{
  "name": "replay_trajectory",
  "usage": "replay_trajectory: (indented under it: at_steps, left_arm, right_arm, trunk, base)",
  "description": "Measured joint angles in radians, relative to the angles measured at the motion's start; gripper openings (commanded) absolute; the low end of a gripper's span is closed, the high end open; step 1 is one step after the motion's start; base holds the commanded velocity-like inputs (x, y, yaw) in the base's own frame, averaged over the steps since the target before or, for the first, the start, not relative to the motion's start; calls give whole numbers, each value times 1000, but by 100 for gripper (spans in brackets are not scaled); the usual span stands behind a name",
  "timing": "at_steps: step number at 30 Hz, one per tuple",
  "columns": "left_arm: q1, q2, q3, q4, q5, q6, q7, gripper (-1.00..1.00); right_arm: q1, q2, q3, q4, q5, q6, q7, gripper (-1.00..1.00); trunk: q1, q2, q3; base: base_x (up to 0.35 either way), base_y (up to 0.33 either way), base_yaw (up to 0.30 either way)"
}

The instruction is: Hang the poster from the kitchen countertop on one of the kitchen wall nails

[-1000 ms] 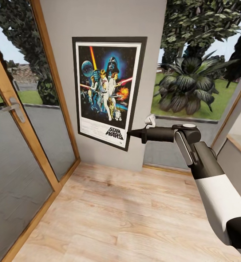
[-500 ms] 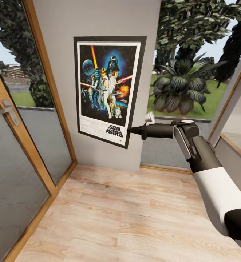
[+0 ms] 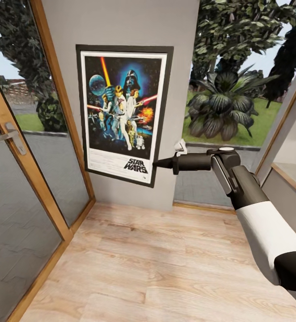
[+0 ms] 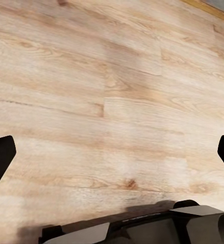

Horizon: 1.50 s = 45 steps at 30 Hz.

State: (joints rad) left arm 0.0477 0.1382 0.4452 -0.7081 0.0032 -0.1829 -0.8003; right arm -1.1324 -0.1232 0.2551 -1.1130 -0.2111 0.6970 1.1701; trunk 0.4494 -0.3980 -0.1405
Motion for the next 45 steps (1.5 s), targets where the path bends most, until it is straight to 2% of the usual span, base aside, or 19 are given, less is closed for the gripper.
replay_trajectory:
  at_steps: [4, 9, 18, 35, 39, 45]
  left_arm:
    - [0, 0, 0, 0, 0, 0, 0, 100]
    - [0, 0, 0, 0, 1, 0, 0, 100]
    - [0, 0, 0, 0, 1, 0, 0, 100]
    - [0, 0, 1, 0, 0, 0, 1, 100]
    - [0, 3, 2, 0, 0, 0, 2, 100]
    - [0, 4, 2, 0, 0, 0, 1, 100]
  right_arm:
    - [-2, 0, 1, -1, 1, -5, 24, -100]
    - [-35, 1, 51, 1, 67, -4, 26, -100]
    - [-41, 0, 59, 2, 77, -4, 27, -100]
    - [-41, 0, 47, 1, 70, -4, 22, -100]
    - [-42, 0, 14, 3, 70, -4, 22, -100]
    - [-41, 0, 3, 4, 70, -4, 22, -100]
  trunk:
    - [0, 0, 0]
    - [0, 0, 0]
    - [0, 0, 0]
    - [0, 0, 0]
    - [0, 0, 0]
    - [-1, 0, 0]
  base:
    - [0, 0, 0]
    - [0, 0, 0]
    - [1, 0, 0]
    - [69, 0, 0]
    - [264, 4, 0]
    - [319, 56, 0]
